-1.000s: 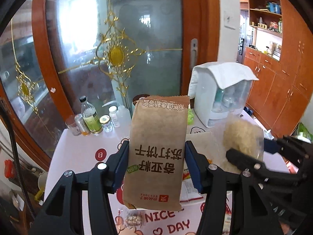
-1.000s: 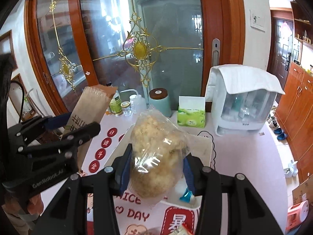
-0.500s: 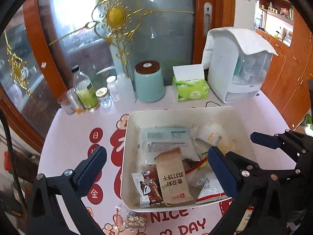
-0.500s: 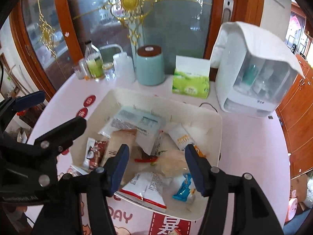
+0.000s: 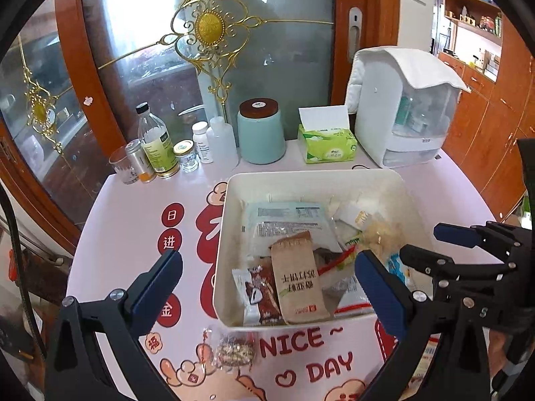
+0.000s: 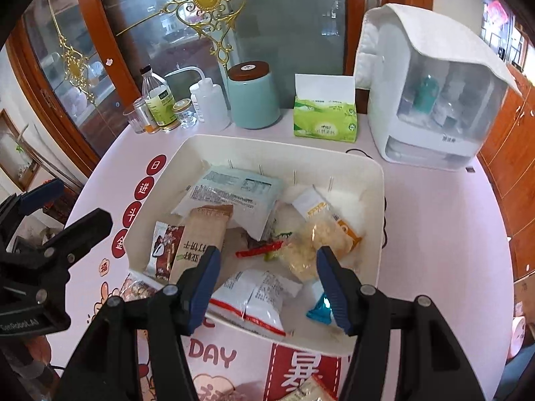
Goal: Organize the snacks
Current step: 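Withdraw both tools from the tray toward the remaining snacks, then grasp the clear nut bag with the left tool while the right tool grasps the white-red printed packet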
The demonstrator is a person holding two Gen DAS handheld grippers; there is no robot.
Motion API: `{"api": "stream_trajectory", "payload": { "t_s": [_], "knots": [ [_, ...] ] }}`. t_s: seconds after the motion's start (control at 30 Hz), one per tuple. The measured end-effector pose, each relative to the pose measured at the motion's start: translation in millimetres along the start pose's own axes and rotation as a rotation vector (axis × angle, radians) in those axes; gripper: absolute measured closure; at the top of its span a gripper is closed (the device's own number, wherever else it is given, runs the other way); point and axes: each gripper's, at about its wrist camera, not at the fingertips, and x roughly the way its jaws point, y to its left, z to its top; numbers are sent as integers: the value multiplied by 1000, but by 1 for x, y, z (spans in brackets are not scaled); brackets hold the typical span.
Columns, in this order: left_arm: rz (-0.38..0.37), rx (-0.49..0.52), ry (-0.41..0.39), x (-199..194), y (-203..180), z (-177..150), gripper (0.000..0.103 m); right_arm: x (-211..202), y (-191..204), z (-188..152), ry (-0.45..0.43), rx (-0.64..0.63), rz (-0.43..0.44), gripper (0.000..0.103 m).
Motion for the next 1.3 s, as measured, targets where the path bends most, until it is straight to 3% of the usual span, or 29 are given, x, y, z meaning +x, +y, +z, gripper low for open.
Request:
{"api": "stream_trajectory", "payload": {
  "t_s": [0.3,0.7,0.93,1.17,1.3],
  "knots": [
    [5,32,-63,-62,-16,-13,0,-45,-7,-27,-25,38,37,43],
    [-27,47,-119,-138,-49,-52,0,-129,-9,-69,-161,55,80,43],
    [-56,-2,-79,-146,-56,-92,0,-156,-12,-110,-226,13,27,43],
    [-67,-79,-72,-144,-51,-125,0,-160,-28,-145,-199,6,-27,43],
    [-37,-83,-63,-133,-50,-139,1,-154,-37,-160,-171,3,-44,43]
  ]
}}
